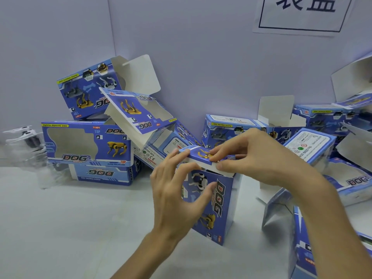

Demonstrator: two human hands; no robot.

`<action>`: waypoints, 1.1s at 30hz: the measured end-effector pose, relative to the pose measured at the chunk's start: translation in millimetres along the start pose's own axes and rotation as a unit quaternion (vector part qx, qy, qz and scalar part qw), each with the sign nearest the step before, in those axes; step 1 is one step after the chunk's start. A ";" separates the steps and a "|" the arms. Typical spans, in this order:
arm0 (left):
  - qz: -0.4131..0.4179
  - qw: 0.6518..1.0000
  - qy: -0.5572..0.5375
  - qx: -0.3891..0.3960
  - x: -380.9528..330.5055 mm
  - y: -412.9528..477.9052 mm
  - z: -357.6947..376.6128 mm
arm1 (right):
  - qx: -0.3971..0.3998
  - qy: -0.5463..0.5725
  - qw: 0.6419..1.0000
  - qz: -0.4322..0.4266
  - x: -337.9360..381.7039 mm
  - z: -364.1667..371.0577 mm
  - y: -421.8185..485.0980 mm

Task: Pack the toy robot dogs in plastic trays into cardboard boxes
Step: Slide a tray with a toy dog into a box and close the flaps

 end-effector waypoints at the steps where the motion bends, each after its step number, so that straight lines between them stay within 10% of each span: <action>1: 0.009 1.000 -0.002 0.004 2.7 1.4 -0.8 | -0.013 0.012 1.000 0.001 -1.1 -1.6 -0.8; 16: -0.047 0.985 -0.100 0.129 -15.8 15.9 1.2 | -0.036 -0.019 0.998 -0.049 0.3 -3.3 -1.9; 33: -0.076 0.987 -0.121 0.072 17.3 43.5 -27.1 | 0.024 -0.031 0.999 -0.018 -6.4 -2.2 -3.4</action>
Point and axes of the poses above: each hand's wrist, its own y-axis towards the middle knuckle, its own z-axis out of the palm, x = y × z, the point moved 3 cm from there along y, towards the middle knuckle, and after that the axes turned 4 degrees about -z, right-handed, at the moved point
